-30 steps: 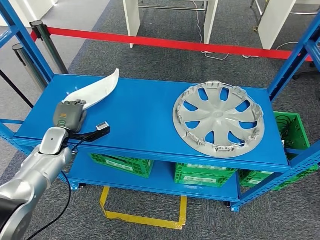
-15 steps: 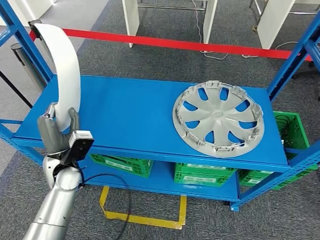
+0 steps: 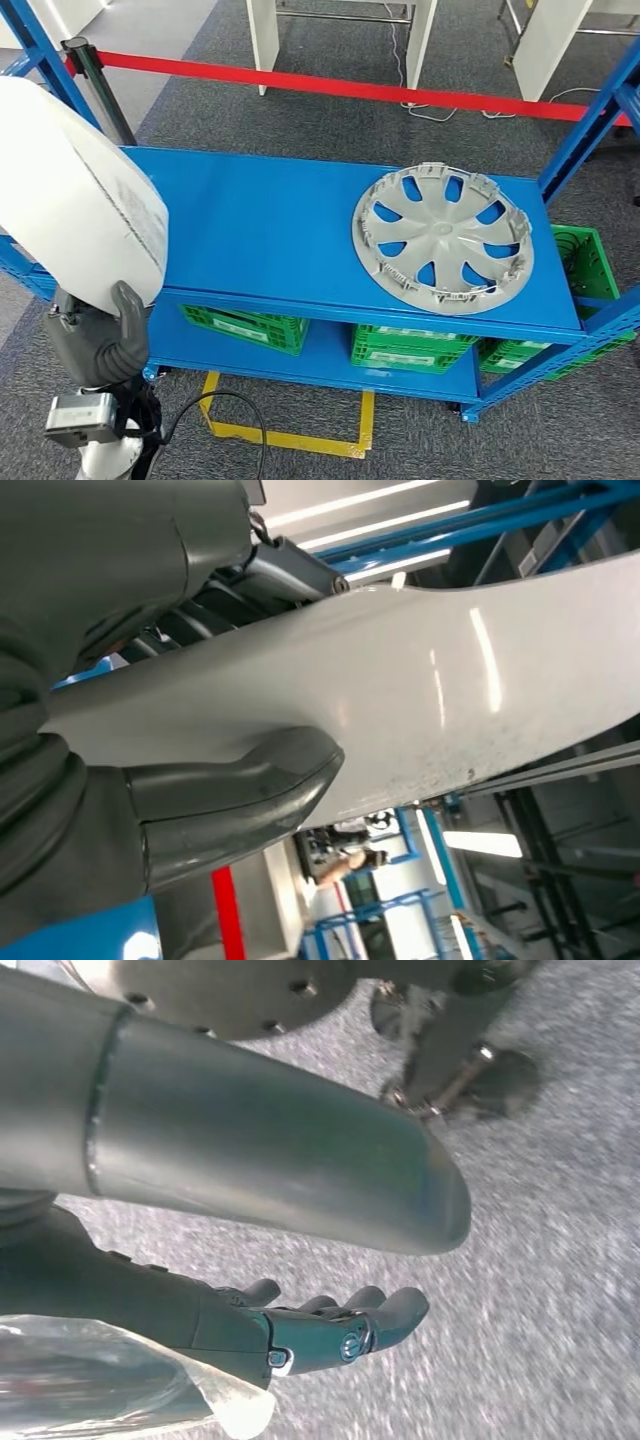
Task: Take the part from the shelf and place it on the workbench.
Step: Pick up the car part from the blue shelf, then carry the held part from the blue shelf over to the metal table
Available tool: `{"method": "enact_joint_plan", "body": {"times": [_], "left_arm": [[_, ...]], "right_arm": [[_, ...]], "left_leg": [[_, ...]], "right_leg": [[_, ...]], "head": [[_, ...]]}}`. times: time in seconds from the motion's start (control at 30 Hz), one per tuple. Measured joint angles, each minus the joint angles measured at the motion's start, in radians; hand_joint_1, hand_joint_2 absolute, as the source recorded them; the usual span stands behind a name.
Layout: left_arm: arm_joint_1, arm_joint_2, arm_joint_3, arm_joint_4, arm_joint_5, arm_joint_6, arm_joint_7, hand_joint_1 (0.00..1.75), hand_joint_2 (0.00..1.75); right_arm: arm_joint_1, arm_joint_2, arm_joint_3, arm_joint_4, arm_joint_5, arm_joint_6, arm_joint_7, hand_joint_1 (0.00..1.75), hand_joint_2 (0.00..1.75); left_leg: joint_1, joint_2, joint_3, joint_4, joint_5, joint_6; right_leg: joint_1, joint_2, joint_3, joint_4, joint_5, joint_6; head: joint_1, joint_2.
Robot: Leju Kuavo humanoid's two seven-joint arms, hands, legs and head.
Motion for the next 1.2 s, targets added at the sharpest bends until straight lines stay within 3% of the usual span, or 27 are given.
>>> {"method": "enact_joint_plan", "body": {"times": [0.03, 0.1, 0.13, 0.17, 0.2, 0.23, 0.3, 0.37, 0.43, 0.5, 0.57, 0.63, 0.67, 0.7, 0.73, 0.8, 0.87, 0.97, 1.0, 1.03, 1.13, 1.17, 1.2], "left_arm": [[0.007, 0.000, -0.006, -0.007, 0.006, -0.006, -0.001, 1.75, 1.75], [0.021, 0.000, -0.015, -0.014, 0.011, -0.010, -0.002, 1.75, 1.75], [0.027, 0.000, -0.017, -0.016, 0.012, -0.011, -0.002, 1.75, 1.75], [0.032, 0.000, -0.019, -0.018, 0.013, -0.012, -0.002, 1.75, 1.75], [0.035, 0.000, -0.020, -0.019, 0.015, -0.012, -0.002, 1.75, 1.75], [0.037, 0.000, -0.021, -0.020, 0.016, -0.013, -0.002, 1.75, 1.75], [0.040, 0.000, -0.023, -0.023, 0.019, -0.016, -0.002, 1.75, 1.75], [0.042, 0.000, -0.024, -0.027, 0.023, -0.029, -0.003, 1.75, 1.75], [0.047, 0.000, -0.025, -0.029, 0.026, -0.047, -0.006, 1.75, 1.75], [0.056, 0.000, -0.025, -0.032, 0.026, -0.065, -0.009, 1.75, 1.75], [0.064, 0.001, -0.025, -0.037, 0.026, -0.083, -0.012, 1.75, 1.75], [0.071, 0.002, -0.025, -0.039, 0.027, -0.097, -0.013, 1.75, 1.75], [0.073, 0.002, -0.025, -0.039, 0.028, -0.101, -0.013, 1.75, 1.75], [0.075, 0.003, -0.025, -0.039, 0.028, -0.104, -0.013, 1.75, 1.75], [0.076, 0.004, -0.025, -0.039, 0.029, -0.105, -0.013, 1.75, 1.75], [0.077, 0.004, -0.025, -0.039, 0.029, -0.107, -0.013, 1.75, 1.75], [0.076, 0.004, -0.025, -0.042, 0.029, -0.109, -0.013, 1.75, 1.75], [0.076, 0.005, -0.026, -0.044, 0.029, -0.118, -0.012, 1.75, 1.75], [0.075, 0.005, -0.026, -0.044, 0.029, -0.124, -0.010, 1.75, 1.75], [0.073, 0.005, -0.027, -0.044, 0.028, -0.129, -0.008, 1.75, 1.75], [0.070, 0.004, -0.028, -0.044, 0.022, -0.141, -0.005, 1.75, 1.75], [0.070, 0.004, -0.028, -0.043, 0.019, -0.145, -0.004, 1.75, 1.75], [0.070, 0.004, -0.029, -0.043, 0.015, -0.148, -0.004, 1.75, 1.75]], "right_arm": [[-0.001, -0.005, -0.006, -0.001, -0.003, 0.000, -0.006, 0.00, 0.00], [-0.001, -0.012, -0.016, -0.003, -0.006, 0.000, -0.011, 0.00, 0.00], [0.000, -0.015, -0.019, -0.004, -0.006, 0.000, -0.011, 0.00, 0.00], [0.001, -0.017, -0.023, -0.004, -0.007, 0.000, -0.012, 0.00, 0.00], [0.001, -0.019, -0.025, -0.004, -0.007, 0.000, -0.012, 0.00, 0.00], [0.001, -0.021, -0.028, -0.005, -0.007, 0.000, -0.012, 0.00, 0.00], [-0.001, -0.024, -0.030, -0.006, -0.007, -0.003, -0.015, 0.00, 0.00], [-0.002, -0.025, -0.031, -0.006, -0.002, -0.014, -0.020, 0.00, 0.00], [0.000, -0.025, -0.031, -0.007, 0.007, -0.038, -0.028, 0.00, 0.00], [0.001, -0.026, -0.034, -0.009, 0.016, -0.078, -0.046, 0.00, 0.00], [0.000, -0.029, -0.042, -0.015, 0.019, -0.120, -0.073, 0.00, 0.00], [0.000, -0.032, -0.051, -0.020, 0.021, -0.141, -0.096, 0.00, 0.00], [0.000, -0.033, -0.054, -0.022, 0.021, -0.144, -0.103, 0.00, 0.00], [0.000, -0.034, -0.056, -0.023, 0.022, -0.146, -0.107, 0.00, 0.00], [0.000, -0.035, -0.059, -0.024, 0.022, -0.147, -0.109, 0.00, 0.00], [0.000, -0.035, -0.062, -0.025, 0.023, -0.148, -0.112, 0.00, 0.00], [-0.001, -0.035, -0.064, -0.026, 0.023, -0.148, -0.114, 0.00, 0.00], [0.000, -0.035, -0.070, -0.026, 0.018, -0.138, -0.114, 0.00, 0.00], [0.001, -0.035, -0.074, -0.026, 0.014, -0.124, -0.112, 0.00, 0.00], [0.001, -0.035, -0.077, -0.026, 0.010, -0.109, -0.111, 0.00, 0.00], [0.001, -0.035, -0.089, -0.026, -0.003, -0.069, -0.114, 0.00, 0.00], [0.001, -0.035, -0.093, -0.026, -0.008, -0.057, -0.117, 0.00, 0.00], [0.001, -0.036, -0.098, -0.026, -0.011, -0.046, -0.118, 0.00, 0.00]], "left_leg": [[0.003, 0.001, -0.001, -0.006, 0.006, 0.005], [0.003, 0.003, -0.006, -0.007, 0.011, 0.008], [0.003, 0.003, -0.009, -0.006, 0.012, 0.008], [0.003, 0.003, -0.011, -0.005, 0.014, 0.008], [0.003, 0.003, -0.013, -0.003, 0.015, 0.007], [0.004, 0.003, -0.015, 0.000, 0.015, 0.005], [0.004, 0.002, -0.019, 0.009, 0.014, -0.001], [0.002, 0.001, -0.027, 0.018, 0.016, -0.013], [0.001, 0.000, -0.034, 0.023, 0.023, -0.026], [0.003, -0.003, -0.045, 0.040, 0.004, -0.039], [0.008, -0.007, -0.075, 0.121, -0.067, -0.051], [0.014, -0.007, -0.112, 0.245, -0.140, -0.059], [0.017, -0.007, -0.118, 0.284, -0.151, -0.061], [0.019, -0.007, -0.110, 0.292, -0.143, -0.062], [0.020, -0.007, -0.082, 0.259, -0.116, -0.061], [0.022, -0.008, 0.004, 0.122, -0.062, -0.058], [0.019, -0.010, 0.064, 0.013, -0.047, -0.052], [0.013, -0.010, 0.057, -0.014, -0.035, -0.035], [0.013, -0.008, 0.048, -0.017, -0.025, -0.026], [0.014, -0.006, 0.037, -0.020, -0.013, -0.017], [0.009, -0.002, -0.006, -0.021, 0.021, -0.002], [0.006, -0.001, -0.021, -0.020, 0.032, -0.001], [0.004, -0.001, -0.036, -0.018, 0.043, 0.000]], "right_leg": [[0.001, 0.000, -0.016, 0.036, -0.028, 0.001], [0.001, 0.000, -0.067, 0.160, -0.096, 0.003], [0.000, 0.000, -0.090, 0.219, -0.117, 0.005], [0.000, 0.000, -0.101, 0.251, -0.120, 0.006], [-0.001, 0.000, -0.094, 0.243, -0.102, 0.007], [-0.001, -0.001, -0.068, 0.196, -0.067, 0.007], [-0.001, -0.001, 0.005, 0.061, -0.010, 0.006], [0.001, 0.000, 0.040, -0.007, 0.002, 0.003], [0.002, 0.002, 0.037, -0.011, 0.003, -0.004], [-0.001, 0.001, 0.028, -0.014, 0.010, -0.021], [-0.002, -0.002, 0.013, -0.016, 0.023, -0.039], [0.000, -0.004, -0.006, -0.014, 0.035, -0.046], [0.001, -0.005, -0.015, -0.012, 0.041, -0.046], [0.002, -0.006, -0.024, -0.011, 0.047, -0.045], [0.002, -0.007, -0.032, -0.009, 0.053, -0.044], [0.003, -0.006, -0.044, -0.006, 0.064, -0.039], [0.004, -0.005, -0.052, -0.006, 0.078, -0.028], [0.000, -0.005, -0.063, -0.011, 0.099, -0.008], [-0.001, -0.004, -0.072, -0.006, 0.088, -0.003], [-0.002, -0.004, -0.083, 0.015, 0.059, 0.000], [-0.001, -0.003, -0.131, 0.183, -0.078, 0.003], [-0.001, -0.003, -0.138, 0.237, -0.097, 0.003], [0.000, -0.003, -0.133, 0.265, -0.090, 0.002]], "head": [[0.002, 0.000], [0.006, 0.000], [0.006, 0.000], [0.006, 0.000], [0.007, 0.000], [0.006, 0.000], [0.007, 0.000], [0.007, 0.000], [0.007, 0.000], [0.006, 0.000], [0.002, 0.000], [0.000, 0.000], [0.000, 0.000], [0.000, 0.000], [0.000, 0.000], [0.000, 0.000], [0.001, 0.000], [0.001, 0.000], [0.002, 0.000], [0.003, 0.000], [0.008, 0.000], [0.008, 0.000], [0.008, 0.000]]}}
